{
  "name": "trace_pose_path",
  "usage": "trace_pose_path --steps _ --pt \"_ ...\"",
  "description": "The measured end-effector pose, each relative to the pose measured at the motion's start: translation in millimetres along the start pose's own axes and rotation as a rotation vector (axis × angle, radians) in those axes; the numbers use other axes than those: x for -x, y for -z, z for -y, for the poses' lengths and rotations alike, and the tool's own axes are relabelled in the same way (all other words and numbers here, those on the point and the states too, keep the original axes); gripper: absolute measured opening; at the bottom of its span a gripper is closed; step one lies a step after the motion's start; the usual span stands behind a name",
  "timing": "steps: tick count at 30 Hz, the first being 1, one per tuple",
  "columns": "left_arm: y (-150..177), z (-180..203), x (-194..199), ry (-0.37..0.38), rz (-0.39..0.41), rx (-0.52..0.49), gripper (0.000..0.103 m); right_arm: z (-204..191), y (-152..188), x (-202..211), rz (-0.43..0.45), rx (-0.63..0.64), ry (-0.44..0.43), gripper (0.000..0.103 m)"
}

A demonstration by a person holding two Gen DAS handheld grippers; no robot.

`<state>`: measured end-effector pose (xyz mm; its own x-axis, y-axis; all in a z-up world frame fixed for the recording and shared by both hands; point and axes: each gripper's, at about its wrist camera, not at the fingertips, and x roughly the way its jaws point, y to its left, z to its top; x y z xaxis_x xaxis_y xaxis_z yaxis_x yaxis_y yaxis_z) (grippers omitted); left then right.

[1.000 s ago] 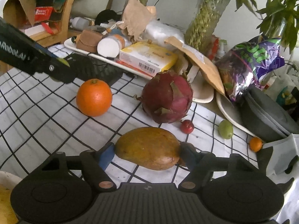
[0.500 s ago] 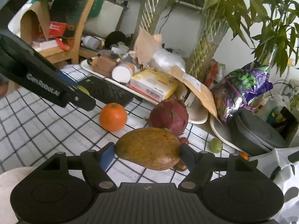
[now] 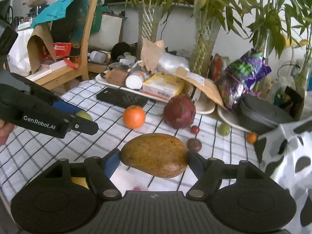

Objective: Organize fruits
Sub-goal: 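Carry the lime and mango to the plate and release both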

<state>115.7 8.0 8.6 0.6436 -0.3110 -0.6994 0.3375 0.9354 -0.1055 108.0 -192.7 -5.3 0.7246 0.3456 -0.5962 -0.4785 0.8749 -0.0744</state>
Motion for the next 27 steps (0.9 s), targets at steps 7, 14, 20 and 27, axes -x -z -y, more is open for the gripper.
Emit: trace_pose_path --steps 7,14,20,27 --pt "23 15 20 0.017 -0.01 -0.014 0.038 -16 19 28 -0.031 -0.002 -0.036 0.076" --pt "43 26 36 0.023 -0.024 -0.011 0.039 -29 39 39 -0.119 -0.016 -0.053 0.077" --pt "53 32 43 0.026 -0.03 -0.002 0.039 -46 56 28 -0.23 0.032 -0.059 0.077" --pt "61 37 45 0.032 -0.045 0.0 0.039 -54 64 17 -0.281 0.053 -0.063 0.078"
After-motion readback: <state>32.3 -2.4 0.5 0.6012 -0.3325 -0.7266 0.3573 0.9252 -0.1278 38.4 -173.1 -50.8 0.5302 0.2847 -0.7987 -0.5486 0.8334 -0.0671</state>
